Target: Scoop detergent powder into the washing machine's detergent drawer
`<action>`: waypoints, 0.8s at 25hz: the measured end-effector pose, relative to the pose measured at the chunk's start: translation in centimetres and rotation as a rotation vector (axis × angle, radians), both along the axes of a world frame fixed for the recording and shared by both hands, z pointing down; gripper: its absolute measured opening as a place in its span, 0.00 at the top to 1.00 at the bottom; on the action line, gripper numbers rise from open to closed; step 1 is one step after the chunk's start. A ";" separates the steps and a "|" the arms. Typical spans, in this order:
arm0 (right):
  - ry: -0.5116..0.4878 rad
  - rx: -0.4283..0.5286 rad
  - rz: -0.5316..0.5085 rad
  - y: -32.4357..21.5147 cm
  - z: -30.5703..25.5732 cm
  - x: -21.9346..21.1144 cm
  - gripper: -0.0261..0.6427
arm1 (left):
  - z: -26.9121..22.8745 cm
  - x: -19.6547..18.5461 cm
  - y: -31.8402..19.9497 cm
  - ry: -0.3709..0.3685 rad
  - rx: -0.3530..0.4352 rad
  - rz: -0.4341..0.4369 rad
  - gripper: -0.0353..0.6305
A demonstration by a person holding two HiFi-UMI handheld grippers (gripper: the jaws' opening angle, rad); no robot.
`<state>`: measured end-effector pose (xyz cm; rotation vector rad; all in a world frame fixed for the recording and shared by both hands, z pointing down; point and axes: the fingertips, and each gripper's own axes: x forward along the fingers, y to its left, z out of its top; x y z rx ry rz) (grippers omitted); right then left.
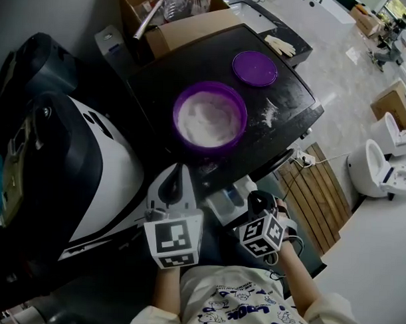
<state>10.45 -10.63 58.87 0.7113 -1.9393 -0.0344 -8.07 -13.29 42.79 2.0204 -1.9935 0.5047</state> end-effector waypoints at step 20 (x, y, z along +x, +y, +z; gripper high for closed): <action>0.195 0.266 -0.217 1.0 0.2 -0.9 0.93 | 0.2 -0.5 1.2 0.008 0.000 -0.022 0.94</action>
